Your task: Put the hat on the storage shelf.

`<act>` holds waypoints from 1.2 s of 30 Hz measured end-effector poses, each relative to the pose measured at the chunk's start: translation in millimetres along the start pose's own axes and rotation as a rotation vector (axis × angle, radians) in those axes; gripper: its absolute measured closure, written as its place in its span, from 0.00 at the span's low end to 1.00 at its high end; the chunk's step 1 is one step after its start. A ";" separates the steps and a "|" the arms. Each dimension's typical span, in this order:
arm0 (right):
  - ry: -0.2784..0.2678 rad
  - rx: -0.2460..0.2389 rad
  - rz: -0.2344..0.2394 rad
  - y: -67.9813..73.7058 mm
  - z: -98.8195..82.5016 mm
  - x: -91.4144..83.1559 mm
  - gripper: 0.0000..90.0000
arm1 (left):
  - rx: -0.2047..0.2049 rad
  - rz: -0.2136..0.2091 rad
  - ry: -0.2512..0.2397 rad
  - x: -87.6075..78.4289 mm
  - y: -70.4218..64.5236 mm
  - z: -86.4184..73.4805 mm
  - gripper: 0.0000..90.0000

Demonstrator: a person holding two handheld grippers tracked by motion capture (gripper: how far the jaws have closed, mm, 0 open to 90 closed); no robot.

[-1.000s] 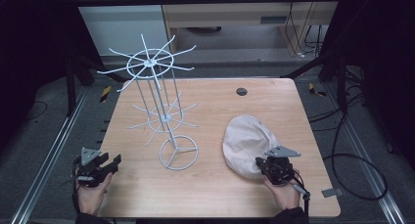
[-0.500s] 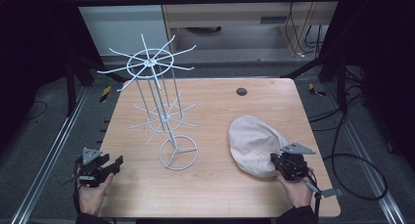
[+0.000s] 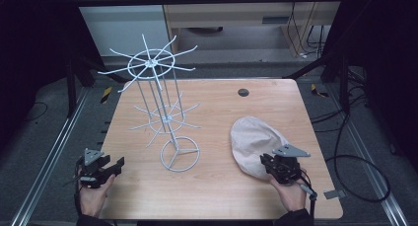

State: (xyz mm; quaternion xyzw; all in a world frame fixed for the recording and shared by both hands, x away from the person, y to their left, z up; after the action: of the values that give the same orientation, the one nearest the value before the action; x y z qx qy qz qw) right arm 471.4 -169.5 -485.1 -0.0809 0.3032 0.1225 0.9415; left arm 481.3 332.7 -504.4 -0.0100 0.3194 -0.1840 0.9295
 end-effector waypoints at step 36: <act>0.138 -0.092 0.005 56.5 -15.8 52.4 1.00 | 0.006 -0.023 0.012 1.1 -1.4 -0.5 0.51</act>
State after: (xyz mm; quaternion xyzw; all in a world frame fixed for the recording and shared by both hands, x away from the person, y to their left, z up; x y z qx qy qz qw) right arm 488.1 -109.4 -533.2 -0.1318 0.3619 0.1329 0.9133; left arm 481.4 331.1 -505.3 -0.0097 0.3245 -0.1955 0.9254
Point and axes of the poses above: each handheld gripper's, and its own axes: x roughly forward along the jaws, z roughly out of its top, y roughly to its left, the point moved 7 cm from there along x, roughly forward along the jaws, and after that the axes turned 12 degrees about -z, right-handed, at the moved point
